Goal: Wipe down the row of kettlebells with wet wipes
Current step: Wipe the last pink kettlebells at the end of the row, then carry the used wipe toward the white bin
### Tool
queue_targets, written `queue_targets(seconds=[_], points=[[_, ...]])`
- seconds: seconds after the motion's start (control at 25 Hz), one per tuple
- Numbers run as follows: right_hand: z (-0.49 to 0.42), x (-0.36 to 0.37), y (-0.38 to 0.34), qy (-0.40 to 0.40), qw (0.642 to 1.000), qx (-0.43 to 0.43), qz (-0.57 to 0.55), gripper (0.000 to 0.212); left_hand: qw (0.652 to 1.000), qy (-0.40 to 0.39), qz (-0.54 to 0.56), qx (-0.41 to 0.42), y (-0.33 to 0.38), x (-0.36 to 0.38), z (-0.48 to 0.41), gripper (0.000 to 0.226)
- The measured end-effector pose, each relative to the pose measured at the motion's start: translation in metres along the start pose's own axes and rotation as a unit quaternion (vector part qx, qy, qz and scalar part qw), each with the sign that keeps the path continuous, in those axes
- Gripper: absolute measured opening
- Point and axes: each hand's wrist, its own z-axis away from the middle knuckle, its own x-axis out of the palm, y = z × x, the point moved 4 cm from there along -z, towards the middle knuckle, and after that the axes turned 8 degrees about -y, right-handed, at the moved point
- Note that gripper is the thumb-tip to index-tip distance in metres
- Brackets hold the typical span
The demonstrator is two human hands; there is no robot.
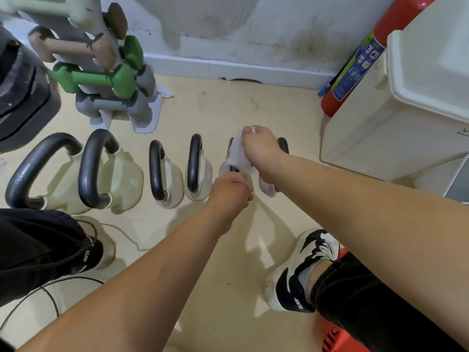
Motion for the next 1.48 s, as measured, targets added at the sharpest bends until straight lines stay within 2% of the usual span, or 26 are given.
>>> queue_targets(seconds=[0.16, 0.24, 0.36, 0.44, 0.52, 0.6, 0.64, 0.72, 0.84, 0.88, 0.96, 1.04, 1.12, 1.2, 1.28, 1.4, 1.48], points=[[0.018, 0.012, -0.016, -0.074, 0.994, 0.071, -0.044, 0.029, 0.99, 0.087, 0.109, -0.012, 0.011, -0.039, 0.006, 0.022], [0.022, 0.017, -0.012, -0.094, 0.99, 0.083, -0.069, 0.028, 0.983, 0.058, 0.172, -0.02, 0.011, -0.051, 0.007, 0.032], [0.036, 0.031, 0.001, -0.144, 0.98, 0.115, -0.075, 0.034, 0.977, -0.037, 0.208, -0.014, 0.011, -0.053, 0.008, 0.049], [0.043, 0.032, 0.011, -0.164, 0.978, 0.127, -0.022, 0.031, 0.983, -0.052, 0.176, -0.028, 0.01, -0.051, 0.011, 0.042], [0.047, 0.019, 0.015, -0.135, 0.976, 0.118, 0.128, 0.027, 0.991, -0.037, 0.128, -0.029, 0.008, -0.049, 0.014, 0.028], [0.055, 0.002, 0.016, -0.099, 0.94, 0.102, 0.311, 0.027, 0.994, -0.028, 0.106, -0.031, 0.008, -0.045, 0.019, 0.029], [0.059, -0.005, 0.016, -0.087, 0.926, 0.1, 0.353, 0.027, 0.993, -0.03, 0.11, -0.034, 0.01, -0.042, 0.022, 0.034], [0.065, -0.017, 0.019, -0.073, 0.939, 0.117, 0.315, 0.027, 0.992, -0.021, 0.115, -0.04, 0.019, -0.035, 0.025, 0.044], [0.073, -0.028, 0.018, -0.067, 0.984, 0.131, 0.096, 0.024, 0.99, -0.022, 0.135, -0.016, 0.038, -0.026, 0.032, 0.051], [0.076, -0.03, 0.014, -0.068, 0.988, 0.134, 0.038, 0.023, 0.988, -0.029, 0.15, -0.009, 0.044, -0.024, 0.035, 0.052], [0.078, -0.037, 0.003, -0.043, 0.99, 0.134, 0.001, 0.016, 0.988, -0.04, 0.148, 0.002, 0.054, -0.02, 0.038, 0.051], [0.075, -0.043, -0.014, -0.015, 0.993, 0.11, 0.046, 0.008, 0.998, -0.019, 0.04, 0.037, 0.067, -0.021, 0.041, 0.046], [0.073, -0.05, -0.035, -0.027, 0.991, 0.077, 0.108, 0.009, 0.994, 0.014, -0.071, 0.085, 0.085, -0.02, 0.048, 0.032], [0.073, -0.06, -0.059, -0.076, 0.983, 0.045, 0.16, 0.02, 0.988, 0.013, -0.101, 0.115, 0.103, -0.013, 0.053, 0.016], [0.073, -0.082, -0.086, -0.096, 0.966, 0.011, 0.24, 0.033, 0.985, 0.0, -0.104, 0.134, 0.124, 0.0, 0.055, 0.018], [0.067, -0.148, -0.113, -0.013, 0.964, -0.05, 0.261, 0.042, 0.983, -0.038, -0.078, 0.16, 0.16, 0.04, 0.055, 0.03], [0.068, -0.198, -0.113, 0.062, 0.96, -0.079, 0.262, 0.042, 0.98, -0.06, -0.074, 0.173, 0.181, 0.075, 0.051, 0.029]])
